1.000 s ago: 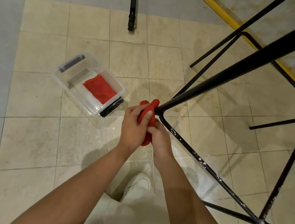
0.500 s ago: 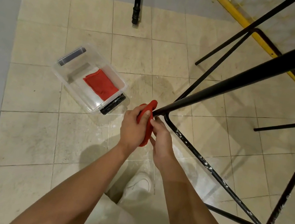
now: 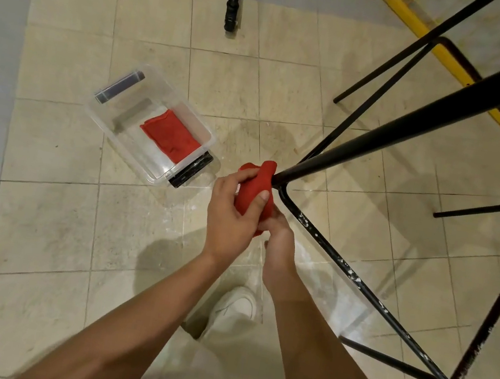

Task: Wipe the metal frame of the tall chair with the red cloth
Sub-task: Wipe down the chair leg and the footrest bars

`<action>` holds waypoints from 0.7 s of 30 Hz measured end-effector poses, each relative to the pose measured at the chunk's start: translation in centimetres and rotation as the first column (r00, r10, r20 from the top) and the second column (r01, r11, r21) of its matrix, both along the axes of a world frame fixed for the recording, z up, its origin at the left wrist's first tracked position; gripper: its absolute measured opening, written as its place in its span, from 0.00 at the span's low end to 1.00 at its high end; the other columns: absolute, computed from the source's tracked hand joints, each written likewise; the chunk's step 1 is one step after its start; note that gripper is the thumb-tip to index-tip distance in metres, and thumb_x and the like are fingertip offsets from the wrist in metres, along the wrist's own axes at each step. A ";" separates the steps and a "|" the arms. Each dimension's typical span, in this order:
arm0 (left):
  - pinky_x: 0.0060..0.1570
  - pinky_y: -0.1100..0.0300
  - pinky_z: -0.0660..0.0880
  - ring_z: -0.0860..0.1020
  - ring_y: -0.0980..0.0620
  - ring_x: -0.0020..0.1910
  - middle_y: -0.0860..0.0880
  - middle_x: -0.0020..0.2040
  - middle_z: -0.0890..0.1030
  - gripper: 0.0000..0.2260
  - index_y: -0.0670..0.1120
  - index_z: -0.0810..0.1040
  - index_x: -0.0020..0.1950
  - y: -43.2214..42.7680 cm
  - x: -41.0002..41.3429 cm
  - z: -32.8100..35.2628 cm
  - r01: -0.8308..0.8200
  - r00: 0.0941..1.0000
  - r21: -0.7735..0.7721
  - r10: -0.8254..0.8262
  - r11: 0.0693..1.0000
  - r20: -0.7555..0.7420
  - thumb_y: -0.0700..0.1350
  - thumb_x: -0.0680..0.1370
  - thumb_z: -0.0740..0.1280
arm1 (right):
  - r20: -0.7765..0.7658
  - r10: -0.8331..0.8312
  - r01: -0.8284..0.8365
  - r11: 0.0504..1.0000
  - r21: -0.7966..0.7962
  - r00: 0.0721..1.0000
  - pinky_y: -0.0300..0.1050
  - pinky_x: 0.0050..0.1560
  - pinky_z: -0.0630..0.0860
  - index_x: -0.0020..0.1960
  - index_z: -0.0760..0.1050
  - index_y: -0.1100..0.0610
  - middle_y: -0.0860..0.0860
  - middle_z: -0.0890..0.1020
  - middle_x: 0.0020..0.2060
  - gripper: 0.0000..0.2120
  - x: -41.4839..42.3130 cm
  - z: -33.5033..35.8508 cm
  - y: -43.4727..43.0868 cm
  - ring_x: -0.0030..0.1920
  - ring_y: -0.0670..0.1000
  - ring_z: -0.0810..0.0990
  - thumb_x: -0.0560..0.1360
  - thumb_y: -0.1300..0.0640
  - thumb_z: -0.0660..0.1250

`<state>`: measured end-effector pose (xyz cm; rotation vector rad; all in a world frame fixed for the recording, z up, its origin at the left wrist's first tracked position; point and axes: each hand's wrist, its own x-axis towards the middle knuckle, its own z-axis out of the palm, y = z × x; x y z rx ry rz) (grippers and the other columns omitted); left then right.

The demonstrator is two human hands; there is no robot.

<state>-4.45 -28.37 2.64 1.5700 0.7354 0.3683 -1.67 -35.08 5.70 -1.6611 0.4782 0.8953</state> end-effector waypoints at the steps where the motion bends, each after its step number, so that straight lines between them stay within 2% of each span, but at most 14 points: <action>1: 0.54 0.72 0.71 0.71 0.67 0.57 0.52 0.59 0.74 0.16 0.54 0.73 0.62 -0.3 0.1 0.4 -0.006 1.000 0.019 0.006 1.000 0.022 0.45 0.75 0.69 | 0.012 -0.013 0.014 1.000 -0.006 1.000 0.33 0.40 0.66 0.64 0.73 0.58 0.50 0.81 0.53 0.23 -0.3 0.1 -0.1 0.46 0.41 0.77 0.69 0.61 0.60; 4: 0.54 0.75 0.69 0.70 0.70 0.56 0.53 0.59 0.73 0.18 0.52 0.73 0.64 -0.8 0.7 0.6 -0.025 1.000 0.039 0.025 0.999 0.014 0.45 0.75 0.70 | 0.027 -0.041 0.041 0.999 -0.009 0.999 0.31 0.38 0.68 0.60 0.75 0.55 0.48 0.81 0.46 0.16 -0.6 0.4 -0.2 0.44 0.41 0.78 0.76 0.63 0.55; 7: 0.51 0.79 0.67 0.69 0.74 0.53 0.50 0.58 0.74 0.18 0.50 0.73 0.63 -0.8 0.8 0.2 -0.005 0.999 0.075 0.008 0.997 -0.036 0.43 0.74 0.70 | 0.007 -0.027 0.027 1.000 -0.012 1.000 0.33 0.38 0.66 0.64 0.72 0.55 0.46 0.79 0.44 0.21 -0.3 0.6 -0.2 0.42 0.40 0.75 0.74 0.66 0.55; 9: 0.49 0.81 0.65 0.68 0.76 0.51 0.48 0.58 0.75 0.18 0.47 0.74 0.62 -0.4 0.8 -0.3 0.015 0.995 0.090 -0.006 0.996 -0.095 0.41 0.74 0.71 | -0.027 -0.029 0.029 1.000 0.002 0.999 0.32 0.43 0.65 0.70 0.66 0.55 0.46 0.78 0.48 0.26 -0.1 0.8 -0.1 0.47 0.40 0.74 0.73 0.67 0.55; 11: 0.48 0.82 0.64 0.70 0.73 0.49 0.48 0.58 0.76 0.17 0.47 0.75 0.61 0.2 0.8 -0.5 0.030 0.989 0.091 -0.016 0.995 -0.149 0.41 0.73 0.71 | -0.043 -0.070 0.071 0.997 0.036 0.997 0.35 0.54 0.63 0.73 0.62 0.54 0.48 0.74 0.61 0.27 0.1 1.2 0.1 0.59 0.45 0.72 0.75 0.66 0.55; 12: 0.49 0.81 0.65 0.71 0.71 0.50 0.49 0.58 0.77 0.17 0.48 0.75 0.61 0.4 0.7 -0.5 0.034 0.988 0.091 -0.020 0.995 -0.153 0.41 0.73 0.71 | -0.046 -0.088 0.090 0.994 0.054 0.995 0.37 0.56 0.62 0.73 0.62 0.54 0.48 0.73 0.64 0.25 0.2 1.4 0.2 0.62 0.45 0.70 0.76 0.64 0.55; 13: 0.49 0.79 0.66 0.71 0.69 0.50 0.51 0.57 0.77 0.16 0.49 0.76 0.60 0.5 0.6 -0.4 0.037 0.990 0.091 -0.024 0.995 -0.139 0.42 0.73 0.71 | -0.044 -0.102 0.105 0.992 0.073 0.994 0.36 0.55 0.62 0.72 0.64 0.55 0.47 0.74 0.62 0.23 0.2 1.5 0.4 0.60 0.44 0.70 0.77 0.62 0.55; 16: 0.52 0.76 0.68 0.72 0.69 0.52 0.55 0.54 0.76 0.16 0.51 0.76 0.61 0.7 0.5 0.1 0.058 0.997 0.084 -0.053 0.995 -0.055 0.43 0.74 0.70 | -0.037 -0.134 0.138 0.984 0.114 0.990 0.31 0.41 0.66 0.61 0.73 0.54 0.41 0.77 0.45 0.13 0.6 1.4 0.8 0.44 0.36 0.73 0.80 0.58 0.56; 18: 0.53 0.75 0.69 0.73 0.68 0.53 0.55 0.54 0.76 0.16 0.51 0.76 0.62 0.8 0.5 0.1 0.078 0.996 0.066 -0.076 0.995 -0.039 0.44 0.75 0.70 | -0.025 -0.145 0.147 0.983 0.112 0.989 0.31 0.39 0.66 0.57 0.75 0.53 0.42 0.77 0.43 0.11 0.7 1.2 0.8 0.43 0.36 0.73 0.80 0.57 0.56; 21: 0.56 0.69 0.70 0.74 0.61 0.54 0.54 0.56 0.76 0.17 0.51 0.74 0.64 1.1 0.5 -0.8 0.134 0.987 0.043 -0.129 0.990 -0.097 0.45 0.76 0.68 | -0.013 -0.115 0.116 0.988 0.099 0.993 0.28 0.34 0.69 0.50 0.76 0.50 0.41 0.78 0.41 0.09 1.0 1.0 0.7 0.42 0.36 0.74 0.79 0.57 0.58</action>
